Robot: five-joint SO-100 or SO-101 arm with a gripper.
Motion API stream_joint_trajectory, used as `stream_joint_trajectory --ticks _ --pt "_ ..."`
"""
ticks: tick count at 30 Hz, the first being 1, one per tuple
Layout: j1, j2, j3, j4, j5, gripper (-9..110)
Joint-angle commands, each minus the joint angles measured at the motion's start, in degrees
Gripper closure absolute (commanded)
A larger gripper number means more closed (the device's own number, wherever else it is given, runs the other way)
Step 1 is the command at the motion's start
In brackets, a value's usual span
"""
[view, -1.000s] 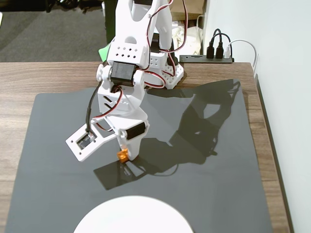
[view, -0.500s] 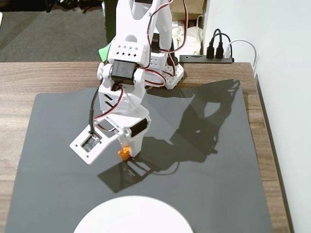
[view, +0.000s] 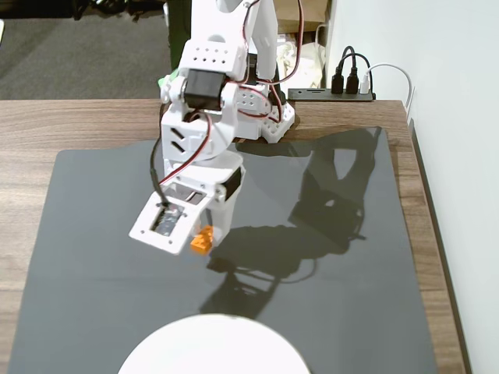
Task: Grasp a lego block and put it on the plate.
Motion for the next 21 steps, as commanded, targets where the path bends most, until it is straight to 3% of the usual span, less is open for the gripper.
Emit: stream_joint_trajectory --ticks 1,11,21 --pt "-1.05 3.25 -1.49 -0.62 -3.16 95" --pt "-2.37 7.29 -3.96 -4.39 -15.03 97" --pt "-2.37 3.34 -5.27 -17.23 -16.79 97"
